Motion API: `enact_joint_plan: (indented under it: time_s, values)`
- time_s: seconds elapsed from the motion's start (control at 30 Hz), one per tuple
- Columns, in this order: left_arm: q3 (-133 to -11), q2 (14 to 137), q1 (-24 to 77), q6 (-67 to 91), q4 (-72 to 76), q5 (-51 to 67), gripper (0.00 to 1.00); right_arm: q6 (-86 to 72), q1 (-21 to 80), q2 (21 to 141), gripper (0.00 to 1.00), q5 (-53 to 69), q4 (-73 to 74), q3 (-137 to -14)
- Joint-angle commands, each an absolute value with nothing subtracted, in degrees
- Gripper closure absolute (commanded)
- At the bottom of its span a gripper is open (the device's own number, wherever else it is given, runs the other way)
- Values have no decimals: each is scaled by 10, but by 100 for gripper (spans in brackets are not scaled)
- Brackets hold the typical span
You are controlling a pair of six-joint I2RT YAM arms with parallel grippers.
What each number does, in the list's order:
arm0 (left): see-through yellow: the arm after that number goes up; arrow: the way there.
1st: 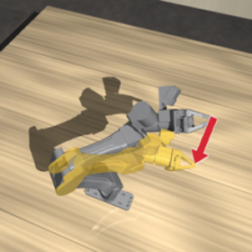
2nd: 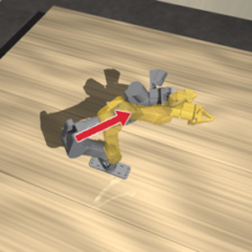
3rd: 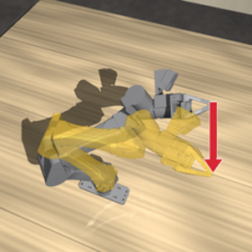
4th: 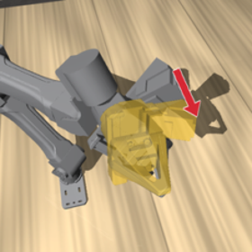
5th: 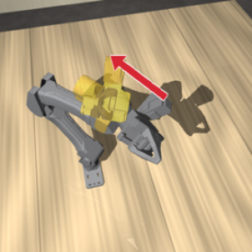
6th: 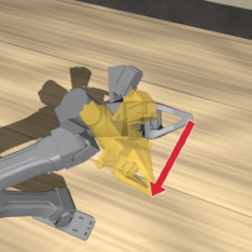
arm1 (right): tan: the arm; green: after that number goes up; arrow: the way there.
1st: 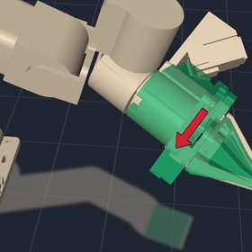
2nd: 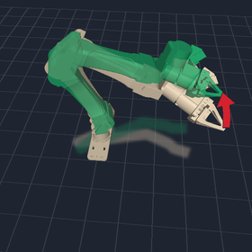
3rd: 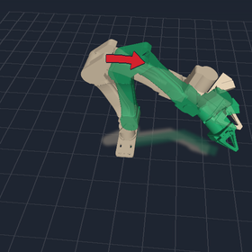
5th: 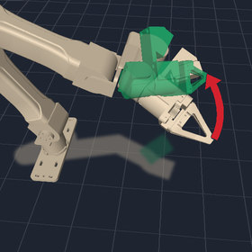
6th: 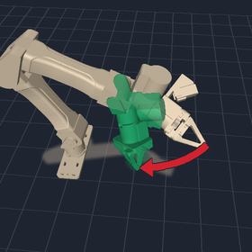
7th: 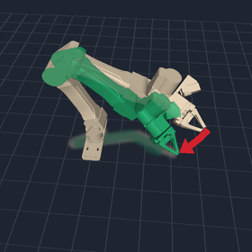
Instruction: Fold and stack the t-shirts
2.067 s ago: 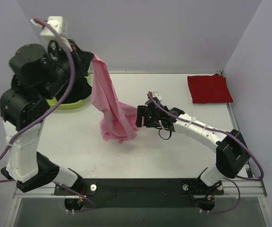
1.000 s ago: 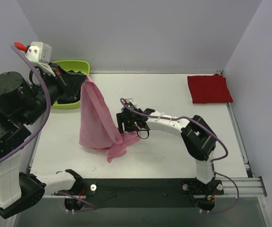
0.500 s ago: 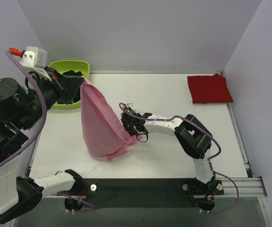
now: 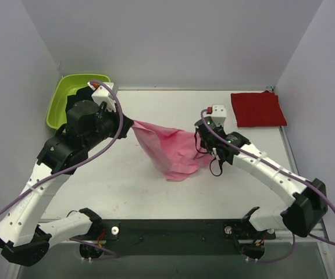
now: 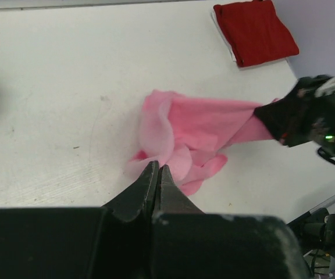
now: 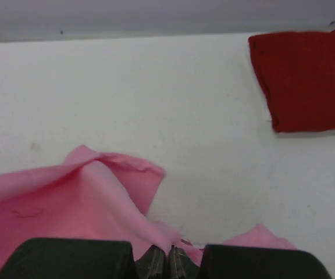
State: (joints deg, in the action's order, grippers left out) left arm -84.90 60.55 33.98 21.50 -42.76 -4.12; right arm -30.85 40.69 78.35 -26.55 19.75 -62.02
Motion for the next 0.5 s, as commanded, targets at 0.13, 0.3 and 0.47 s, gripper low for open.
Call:
enact_joint_plan:
  time_s: [0.13,0.3,0.47]
  values:
    - [-782,599,330,232,-328,-10,100,-294,435,645,100,-339,331,-648]
    - [-729,583,328,228,-330,-8,100,-388,496,639,100,-338,381,-511]
    - [-714,577,315,214,-352,-26,100,-481,555,656,53,-350,455,-473]
